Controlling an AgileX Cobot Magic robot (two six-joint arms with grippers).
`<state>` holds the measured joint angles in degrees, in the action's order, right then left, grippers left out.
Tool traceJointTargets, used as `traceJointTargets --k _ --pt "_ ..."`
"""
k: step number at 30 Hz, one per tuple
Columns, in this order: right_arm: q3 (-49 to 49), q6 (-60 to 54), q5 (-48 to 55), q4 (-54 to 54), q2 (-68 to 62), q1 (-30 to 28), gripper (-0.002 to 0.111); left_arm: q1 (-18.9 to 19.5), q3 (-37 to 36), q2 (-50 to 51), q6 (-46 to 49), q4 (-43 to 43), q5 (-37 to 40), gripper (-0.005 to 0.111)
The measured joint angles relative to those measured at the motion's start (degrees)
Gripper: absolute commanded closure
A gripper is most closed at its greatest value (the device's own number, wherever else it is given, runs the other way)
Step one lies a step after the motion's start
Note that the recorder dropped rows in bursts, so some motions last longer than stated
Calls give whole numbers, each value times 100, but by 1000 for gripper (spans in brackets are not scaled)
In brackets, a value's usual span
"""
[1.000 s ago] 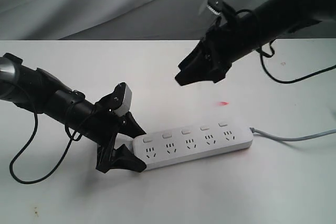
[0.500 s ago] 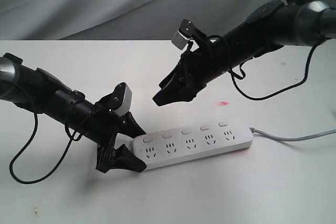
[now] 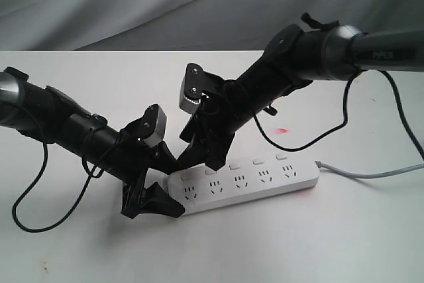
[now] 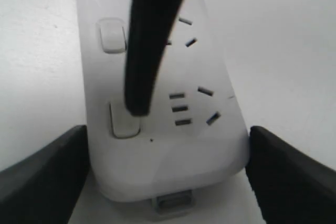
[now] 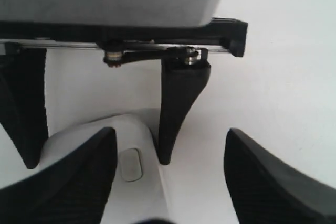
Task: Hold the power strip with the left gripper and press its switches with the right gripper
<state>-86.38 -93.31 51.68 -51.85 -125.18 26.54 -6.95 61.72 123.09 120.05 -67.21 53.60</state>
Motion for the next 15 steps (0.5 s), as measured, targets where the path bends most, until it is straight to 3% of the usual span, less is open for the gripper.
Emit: traceJointTargets --k 15 --pt "0 -25 -178 24 -238 26 52 0 0 0 11 0 0 77"
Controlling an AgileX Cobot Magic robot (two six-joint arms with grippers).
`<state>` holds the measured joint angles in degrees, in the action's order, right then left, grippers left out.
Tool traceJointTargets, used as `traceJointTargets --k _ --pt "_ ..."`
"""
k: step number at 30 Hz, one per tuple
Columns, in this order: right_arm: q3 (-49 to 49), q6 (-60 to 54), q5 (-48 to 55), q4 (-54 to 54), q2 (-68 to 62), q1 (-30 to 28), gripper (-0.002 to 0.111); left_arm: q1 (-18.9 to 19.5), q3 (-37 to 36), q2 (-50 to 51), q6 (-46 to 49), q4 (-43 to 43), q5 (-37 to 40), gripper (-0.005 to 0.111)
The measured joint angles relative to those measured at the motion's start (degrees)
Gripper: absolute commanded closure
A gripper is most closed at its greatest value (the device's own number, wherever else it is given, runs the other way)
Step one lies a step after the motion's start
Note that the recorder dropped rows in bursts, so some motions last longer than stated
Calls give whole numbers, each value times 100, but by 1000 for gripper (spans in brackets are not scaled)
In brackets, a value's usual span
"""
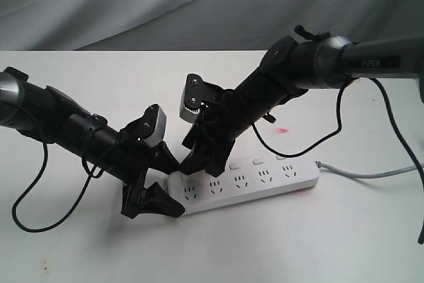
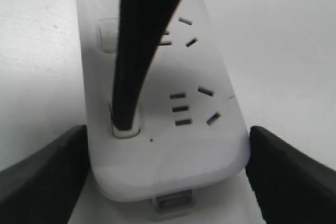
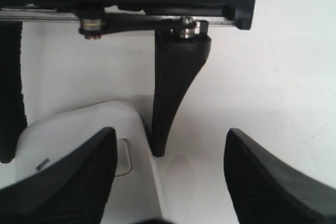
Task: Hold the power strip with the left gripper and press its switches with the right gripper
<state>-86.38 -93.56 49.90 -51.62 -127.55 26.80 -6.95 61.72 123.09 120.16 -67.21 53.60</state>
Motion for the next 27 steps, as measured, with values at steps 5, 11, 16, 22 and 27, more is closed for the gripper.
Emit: traceJointTargets --k 5,11,16,22,27 --pt "0 -11 -37 0 0 0 52 0 0 0 0 0 0 77" --pt "0 -11 -37 0 0 0 52 0 0 0 0 0 0 77" --pt "0 -11 -37 0 0 0 52 0 0 0 0 0 0 77" --pt "0 -11 -37 -10 -61 0 52 0 0 0 0 0 0 77" --pt "-13 -11 -15 -79 -138 0 52 0 0 0 0 0 0 77"
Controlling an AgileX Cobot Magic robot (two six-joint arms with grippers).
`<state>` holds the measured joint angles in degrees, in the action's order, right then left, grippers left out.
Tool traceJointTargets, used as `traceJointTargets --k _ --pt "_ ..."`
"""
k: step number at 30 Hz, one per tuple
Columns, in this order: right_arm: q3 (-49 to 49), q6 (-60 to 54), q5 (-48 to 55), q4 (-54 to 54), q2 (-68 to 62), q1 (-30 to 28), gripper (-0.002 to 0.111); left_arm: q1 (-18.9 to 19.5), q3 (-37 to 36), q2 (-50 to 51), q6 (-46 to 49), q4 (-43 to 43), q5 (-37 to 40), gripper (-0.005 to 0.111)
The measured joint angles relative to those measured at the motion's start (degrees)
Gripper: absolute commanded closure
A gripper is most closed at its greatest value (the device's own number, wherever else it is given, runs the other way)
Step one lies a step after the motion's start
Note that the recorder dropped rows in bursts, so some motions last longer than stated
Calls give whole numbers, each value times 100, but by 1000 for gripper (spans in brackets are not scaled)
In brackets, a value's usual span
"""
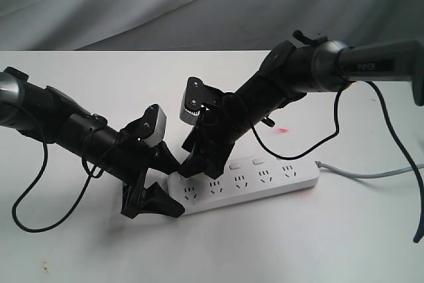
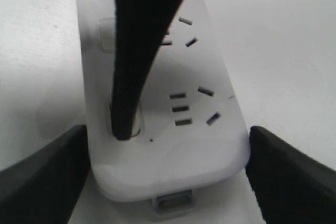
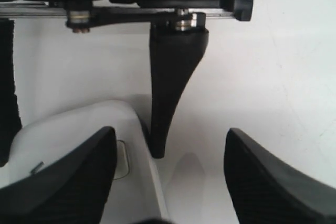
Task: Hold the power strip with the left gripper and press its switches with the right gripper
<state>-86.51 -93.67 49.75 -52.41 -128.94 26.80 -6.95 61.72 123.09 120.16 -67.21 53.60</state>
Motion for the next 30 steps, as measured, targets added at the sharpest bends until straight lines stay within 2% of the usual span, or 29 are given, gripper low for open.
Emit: traceJointTargets --k 22,30 --pt "-45 194 -200 207 -66 115 52 0 0 0 0 0 0 77" --pt "-35 179 -247 516 780 -20 52 0 0 0 0 -11 -10 77"
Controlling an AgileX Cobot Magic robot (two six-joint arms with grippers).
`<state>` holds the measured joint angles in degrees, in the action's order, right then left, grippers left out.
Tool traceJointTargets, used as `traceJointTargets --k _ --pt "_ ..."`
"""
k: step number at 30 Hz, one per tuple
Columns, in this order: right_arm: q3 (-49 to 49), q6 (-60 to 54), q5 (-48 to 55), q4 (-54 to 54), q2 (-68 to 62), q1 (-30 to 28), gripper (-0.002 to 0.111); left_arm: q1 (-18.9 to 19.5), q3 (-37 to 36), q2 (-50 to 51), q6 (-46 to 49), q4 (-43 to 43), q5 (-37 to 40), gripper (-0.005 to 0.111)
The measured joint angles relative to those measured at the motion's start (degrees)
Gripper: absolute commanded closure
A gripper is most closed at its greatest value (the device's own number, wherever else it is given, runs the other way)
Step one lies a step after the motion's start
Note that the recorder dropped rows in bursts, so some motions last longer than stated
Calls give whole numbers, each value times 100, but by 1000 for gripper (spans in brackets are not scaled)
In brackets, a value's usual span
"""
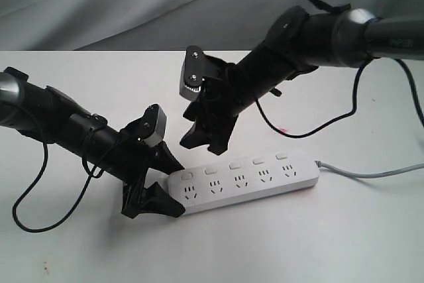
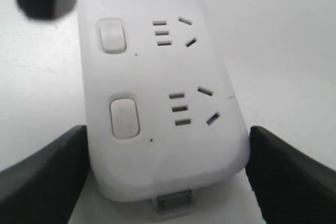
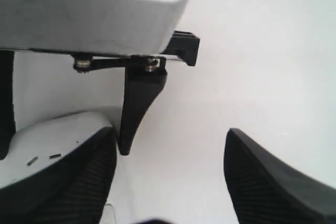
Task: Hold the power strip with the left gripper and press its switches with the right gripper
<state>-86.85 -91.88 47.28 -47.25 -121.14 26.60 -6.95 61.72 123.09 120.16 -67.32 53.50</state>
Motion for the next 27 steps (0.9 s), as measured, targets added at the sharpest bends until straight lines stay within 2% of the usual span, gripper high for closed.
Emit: traceJointTargets --k 6,27 --pt "176 -10 279 0 -1 -263 52 0 0 0 0 0 0 77" --pt "502 -64 -25 94 -342 -263 52 0 0 0 0 0 0 77"
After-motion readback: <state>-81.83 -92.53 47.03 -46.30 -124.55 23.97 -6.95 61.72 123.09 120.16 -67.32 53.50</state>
